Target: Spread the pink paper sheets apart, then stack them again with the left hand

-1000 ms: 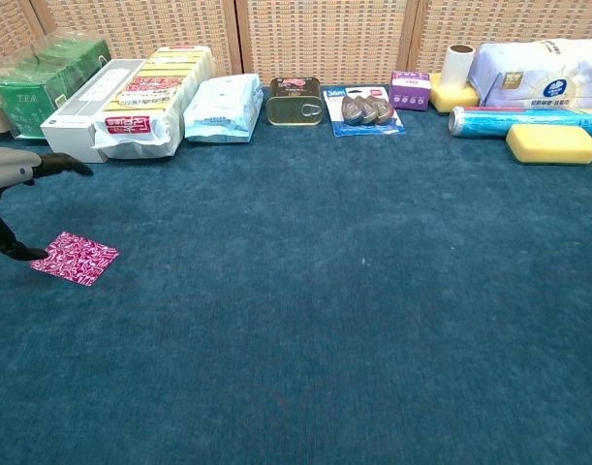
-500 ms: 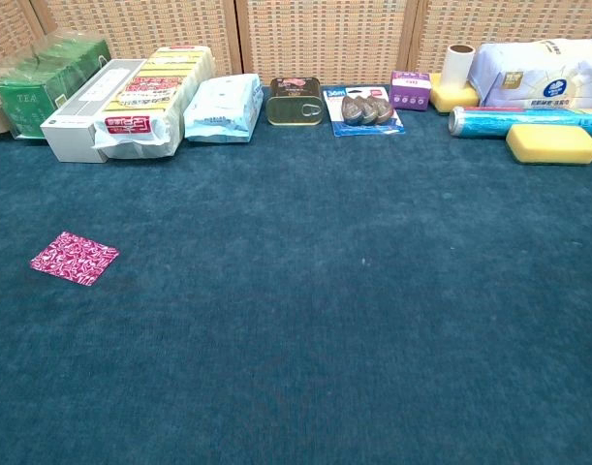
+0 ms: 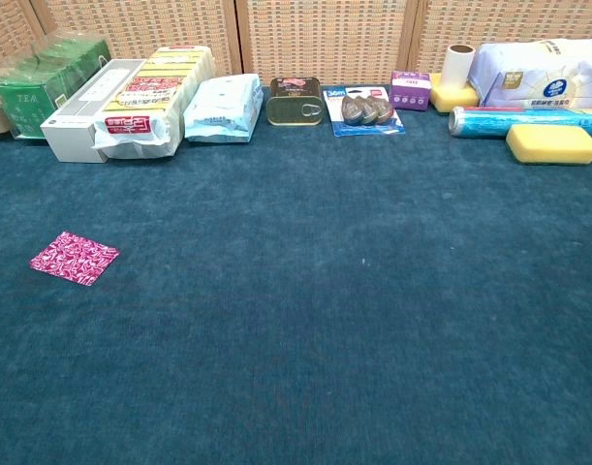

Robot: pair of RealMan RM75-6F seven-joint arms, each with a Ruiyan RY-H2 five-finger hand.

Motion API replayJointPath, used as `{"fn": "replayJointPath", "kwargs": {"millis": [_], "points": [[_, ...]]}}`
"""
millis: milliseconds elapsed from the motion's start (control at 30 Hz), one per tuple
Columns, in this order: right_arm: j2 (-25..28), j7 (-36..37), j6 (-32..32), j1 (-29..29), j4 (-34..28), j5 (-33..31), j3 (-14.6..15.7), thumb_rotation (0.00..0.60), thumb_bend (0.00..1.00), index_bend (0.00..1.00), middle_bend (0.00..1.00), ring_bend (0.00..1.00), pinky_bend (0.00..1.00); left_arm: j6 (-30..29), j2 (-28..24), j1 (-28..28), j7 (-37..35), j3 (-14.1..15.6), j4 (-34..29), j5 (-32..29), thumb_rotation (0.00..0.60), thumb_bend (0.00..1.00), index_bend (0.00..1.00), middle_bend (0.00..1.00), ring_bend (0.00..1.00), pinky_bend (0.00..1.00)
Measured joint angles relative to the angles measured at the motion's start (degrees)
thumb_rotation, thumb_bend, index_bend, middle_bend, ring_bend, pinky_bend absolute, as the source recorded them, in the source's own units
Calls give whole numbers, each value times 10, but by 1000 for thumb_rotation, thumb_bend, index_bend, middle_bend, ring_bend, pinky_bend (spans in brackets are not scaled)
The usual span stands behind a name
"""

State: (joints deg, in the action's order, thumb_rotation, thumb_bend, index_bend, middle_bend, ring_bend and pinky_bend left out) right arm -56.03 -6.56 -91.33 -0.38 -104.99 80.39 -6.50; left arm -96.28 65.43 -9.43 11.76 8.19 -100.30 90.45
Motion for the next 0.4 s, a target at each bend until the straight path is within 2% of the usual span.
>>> {"fn": "replayJointPath", "kwargs": {"millis": [233, 400], "points": [[-62, -7, -9, 15, 62, 19, -9, 600, 0, 74, 0, 0, 0, -21, -17, 23, -26, 0, -4, 28, 600, 121, 0, 0, 0, 123], [-82, 6, -19, 19, 85, 35, -12, 600, 0, 74, 0, 0, 0, -20, -19, 31, -29, -6, -3, 33, 600, 172, 0, 0, 0, 128]]}}
